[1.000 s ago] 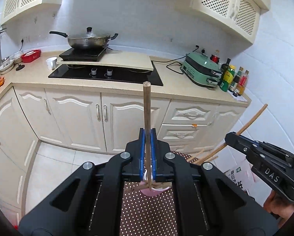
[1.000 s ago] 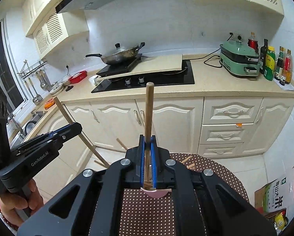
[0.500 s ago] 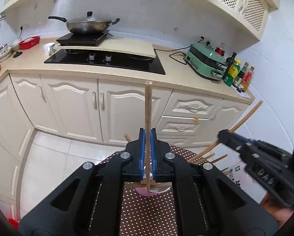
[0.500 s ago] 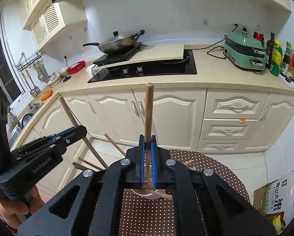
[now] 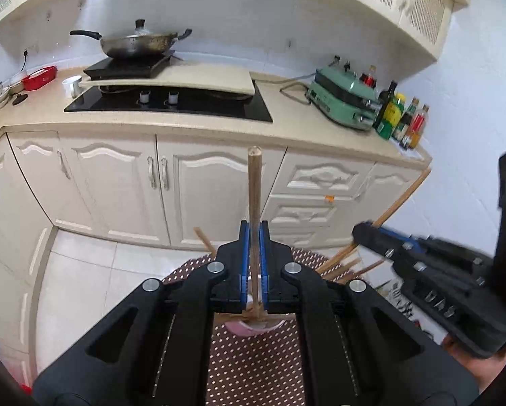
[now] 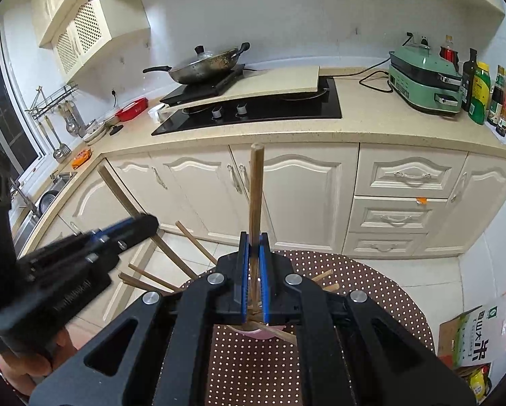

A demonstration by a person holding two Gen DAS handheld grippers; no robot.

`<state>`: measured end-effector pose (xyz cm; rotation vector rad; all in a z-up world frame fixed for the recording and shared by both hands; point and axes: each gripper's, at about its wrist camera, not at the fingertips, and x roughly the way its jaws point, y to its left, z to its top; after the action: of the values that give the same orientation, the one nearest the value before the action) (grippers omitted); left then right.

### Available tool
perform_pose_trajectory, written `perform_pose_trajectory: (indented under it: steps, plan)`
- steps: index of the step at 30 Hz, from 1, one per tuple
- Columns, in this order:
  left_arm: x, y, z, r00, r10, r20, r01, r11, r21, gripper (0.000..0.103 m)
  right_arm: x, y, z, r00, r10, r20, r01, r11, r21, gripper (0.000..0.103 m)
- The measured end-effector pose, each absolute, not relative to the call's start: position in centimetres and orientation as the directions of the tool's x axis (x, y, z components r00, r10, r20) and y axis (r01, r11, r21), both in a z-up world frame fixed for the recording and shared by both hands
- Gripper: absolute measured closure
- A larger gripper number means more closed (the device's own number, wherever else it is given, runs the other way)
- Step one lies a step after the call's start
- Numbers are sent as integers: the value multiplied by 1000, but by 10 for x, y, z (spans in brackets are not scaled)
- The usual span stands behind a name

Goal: Organize utensils
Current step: 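Lower both chopsticks into the pink cup and open both grippers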

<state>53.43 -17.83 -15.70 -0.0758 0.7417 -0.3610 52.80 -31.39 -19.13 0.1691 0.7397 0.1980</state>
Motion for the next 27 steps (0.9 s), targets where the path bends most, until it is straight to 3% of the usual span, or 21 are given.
perform_pose_trajectory:
  steps: [15, 27]
  plan:
    - [525, -187, -213, 567, -322, -758, 319, 934, -159, 97, 521, -302, -217, 683, 207, -701, -131, 978, 161, 98]
    - [522, -185, -217, 560, -327, -761, 317, 933, -168, 97, 524, -295, -246, 624, 194, -757, -142, 981, 134, 98]
